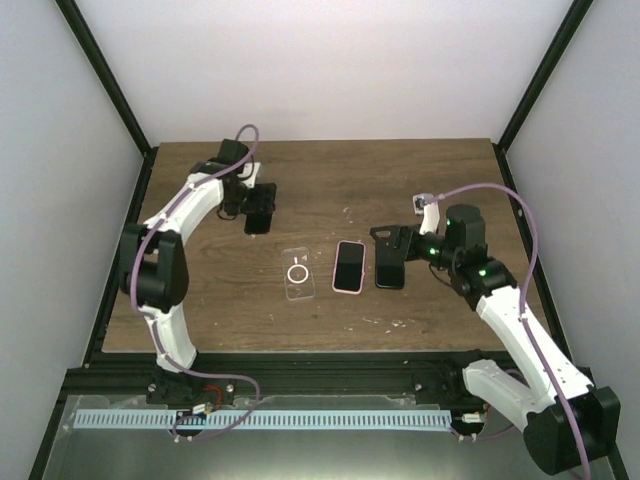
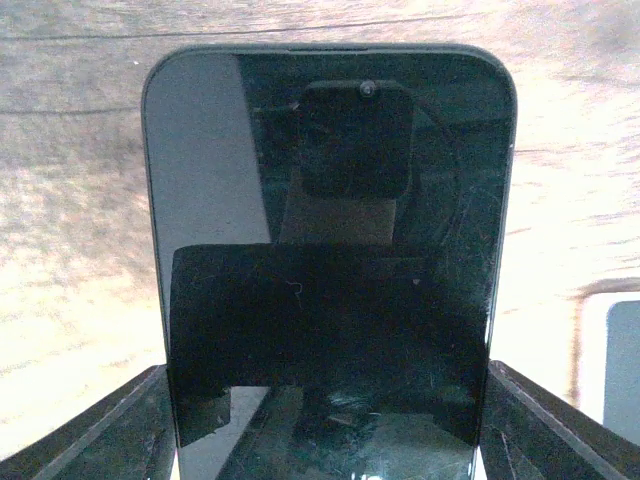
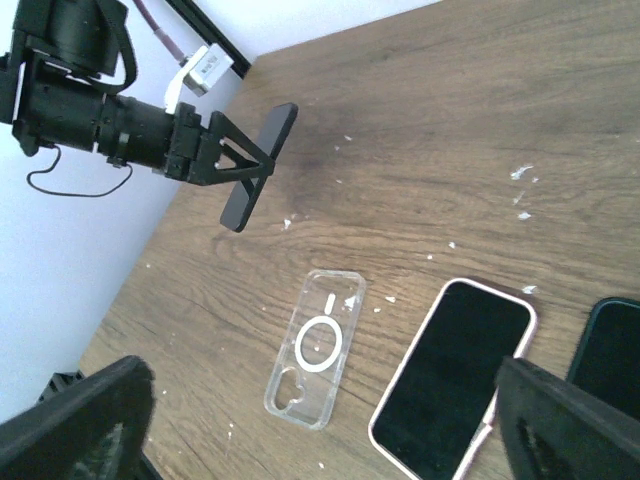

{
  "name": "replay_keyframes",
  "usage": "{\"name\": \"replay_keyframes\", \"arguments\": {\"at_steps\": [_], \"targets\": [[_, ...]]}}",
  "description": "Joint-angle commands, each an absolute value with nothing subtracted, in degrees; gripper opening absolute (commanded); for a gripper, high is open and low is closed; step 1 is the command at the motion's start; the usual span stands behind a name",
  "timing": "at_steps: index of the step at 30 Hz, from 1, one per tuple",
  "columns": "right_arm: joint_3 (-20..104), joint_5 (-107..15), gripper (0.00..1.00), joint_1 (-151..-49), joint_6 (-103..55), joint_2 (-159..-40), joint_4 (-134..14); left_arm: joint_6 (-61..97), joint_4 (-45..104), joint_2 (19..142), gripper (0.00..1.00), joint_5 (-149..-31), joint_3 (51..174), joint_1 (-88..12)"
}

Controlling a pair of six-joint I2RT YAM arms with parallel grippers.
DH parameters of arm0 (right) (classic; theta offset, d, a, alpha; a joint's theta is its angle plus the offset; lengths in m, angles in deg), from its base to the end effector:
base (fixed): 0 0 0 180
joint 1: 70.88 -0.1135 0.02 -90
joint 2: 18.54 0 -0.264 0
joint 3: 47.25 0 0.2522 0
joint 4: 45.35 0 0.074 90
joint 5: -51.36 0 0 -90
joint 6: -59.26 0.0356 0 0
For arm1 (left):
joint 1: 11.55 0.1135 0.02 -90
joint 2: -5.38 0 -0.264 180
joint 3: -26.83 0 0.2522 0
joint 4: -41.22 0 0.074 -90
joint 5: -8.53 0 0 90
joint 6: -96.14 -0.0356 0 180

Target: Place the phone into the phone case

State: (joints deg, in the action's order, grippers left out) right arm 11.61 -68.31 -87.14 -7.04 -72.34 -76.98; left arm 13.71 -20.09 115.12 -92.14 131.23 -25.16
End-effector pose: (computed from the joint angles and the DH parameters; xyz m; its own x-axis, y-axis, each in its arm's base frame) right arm 0.1958 0.0755 0.3018 -0.6618 0.1708 -0.7300 -0.4393 0.7006 0.5622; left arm 0.3906 -0.1013 0.2385 -0.9244 0.0906 -0.3705 0.1824 0.9581 -0.2207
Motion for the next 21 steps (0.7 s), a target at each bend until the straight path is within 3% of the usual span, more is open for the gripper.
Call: {"name": "replay_keyframes", "arguments": {"at_steps": [1, 3, 8, 17, 21], "targets": [[5.4, -67.2, 0.83, -90.5, -3.4, -68.6, -62.0, 27.0, -17.2, 107.7, 0.46, -102.2, 127.4, -24.7], [2.3, -63.5, 0.74, -93.6, -2.8, -67.1, -55.3, 32.6, -13.5, 104.6, 0.44, -108.0, 124.5, -24.8], [-2.0, -55.5, 0.71, -100.8, -0.5, -69.2, -41.5, 40.5, -7.5, 98.8, 0.41, -112.9, 119.0, -26.1], [5.5, -55.0, 0.68, -111.9, 0.0, -87.5, -36.6, 45.4, -4.6, 95.4, 0.40, -112.4, 114.1, -29.2], [11.9, -54.4, 0.68, -113.1, -0.2, -92.5, -45.4, 41.7, -8.9, 96.4, 0.37, -109.7, 115.5, -30.8]]}}
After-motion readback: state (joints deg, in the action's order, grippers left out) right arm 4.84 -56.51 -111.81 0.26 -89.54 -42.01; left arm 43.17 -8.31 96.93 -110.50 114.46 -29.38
